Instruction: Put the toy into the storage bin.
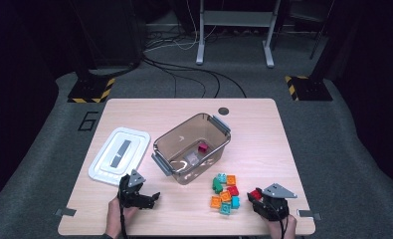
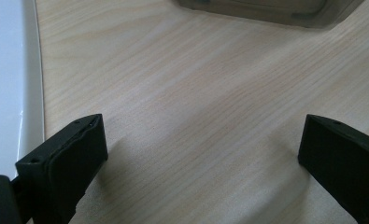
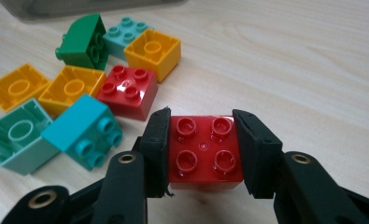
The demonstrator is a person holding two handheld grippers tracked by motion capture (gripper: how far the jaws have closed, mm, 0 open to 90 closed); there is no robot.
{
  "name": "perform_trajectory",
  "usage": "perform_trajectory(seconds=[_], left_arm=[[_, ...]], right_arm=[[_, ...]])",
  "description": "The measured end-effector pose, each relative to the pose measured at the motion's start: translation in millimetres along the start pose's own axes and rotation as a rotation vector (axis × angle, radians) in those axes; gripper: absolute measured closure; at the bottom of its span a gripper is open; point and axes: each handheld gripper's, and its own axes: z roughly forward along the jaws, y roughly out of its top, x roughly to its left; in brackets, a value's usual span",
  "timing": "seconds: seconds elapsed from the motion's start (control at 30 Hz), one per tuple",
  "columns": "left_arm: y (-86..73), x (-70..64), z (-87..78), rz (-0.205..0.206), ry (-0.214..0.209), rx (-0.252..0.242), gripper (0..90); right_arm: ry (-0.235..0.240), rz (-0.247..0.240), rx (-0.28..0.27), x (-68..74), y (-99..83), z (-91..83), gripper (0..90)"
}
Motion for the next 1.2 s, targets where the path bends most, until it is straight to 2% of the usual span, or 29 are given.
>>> perform_trajectory(seconds=[0.47, 1.2], left_arm=[[0.0, 0.2, 0.0, 0.002, 0.001, 0.000, 1.1], [-0.1, 0.0, 0.0, -0.001, 0.000, -0.001, 1.1]], right_arm=[[-0.002, 0.008, -0.058, -6.6, 35.2, 0.3, 58.4], [0.011, -0.026, -0.104, -6.3, 76.7, 1.5, 58.4]])
